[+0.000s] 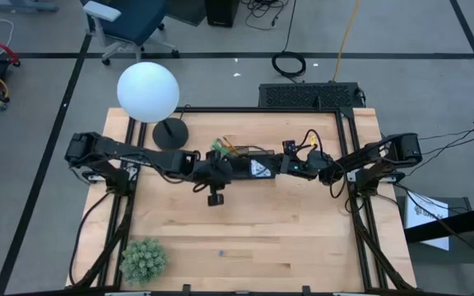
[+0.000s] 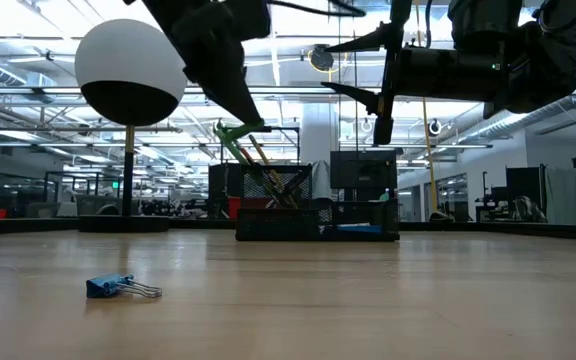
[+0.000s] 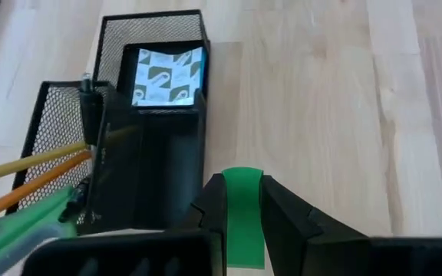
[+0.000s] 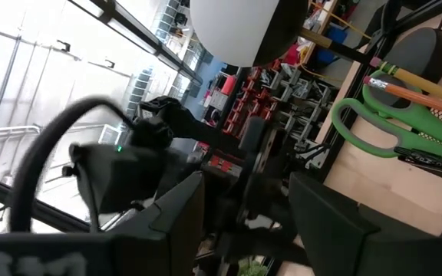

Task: Pick and place office supplies into organizer
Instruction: Put the green eraser into the black desk organizer

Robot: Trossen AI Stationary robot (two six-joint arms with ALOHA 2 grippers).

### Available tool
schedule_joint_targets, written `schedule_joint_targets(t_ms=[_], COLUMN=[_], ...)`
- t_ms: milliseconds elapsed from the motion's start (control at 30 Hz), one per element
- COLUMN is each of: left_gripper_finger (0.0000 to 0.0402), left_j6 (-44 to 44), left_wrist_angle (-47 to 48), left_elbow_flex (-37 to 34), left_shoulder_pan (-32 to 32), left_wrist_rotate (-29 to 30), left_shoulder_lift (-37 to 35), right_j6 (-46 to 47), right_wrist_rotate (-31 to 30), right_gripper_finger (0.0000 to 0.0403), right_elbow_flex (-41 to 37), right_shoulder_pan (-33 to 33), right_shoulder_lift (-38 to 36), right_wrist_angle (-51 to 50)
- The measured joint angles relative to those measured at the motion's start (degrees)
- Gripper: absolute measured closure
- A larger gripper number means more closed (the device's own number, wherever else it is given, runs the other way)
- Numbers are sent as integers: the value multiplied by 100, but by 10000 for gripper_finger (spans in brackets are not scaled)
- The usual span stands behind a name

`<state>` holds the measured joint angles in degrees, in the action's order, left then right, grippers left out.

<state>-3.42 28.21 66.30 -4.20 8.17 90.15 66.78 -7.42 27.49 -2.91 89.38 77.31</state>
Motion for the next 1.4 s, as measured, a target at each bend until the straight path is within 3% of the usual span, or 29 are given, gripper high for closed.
schedule_joint_targets(t_ms=[500, 1400], left_gripper_finger=[353, 353], left_j6=[440, 1035], left_wrist_angle=[-195, -640], left_elbow_flex=[0, 0], left_shoulder_pan=[734, 1355], left_wrist_rotate=[-672, -1229], left_shoulder_lift=[0, 2], right_j6=[0, 0], right_wrist_rotate=[0, 2], right_gripper_finger=[222, 222], right_elbow_flex=[0, 0], right_shoulder_pan=[2, -1], right_shoulder_lift=[0, 0], right_wrist_angle=[-1, -2])
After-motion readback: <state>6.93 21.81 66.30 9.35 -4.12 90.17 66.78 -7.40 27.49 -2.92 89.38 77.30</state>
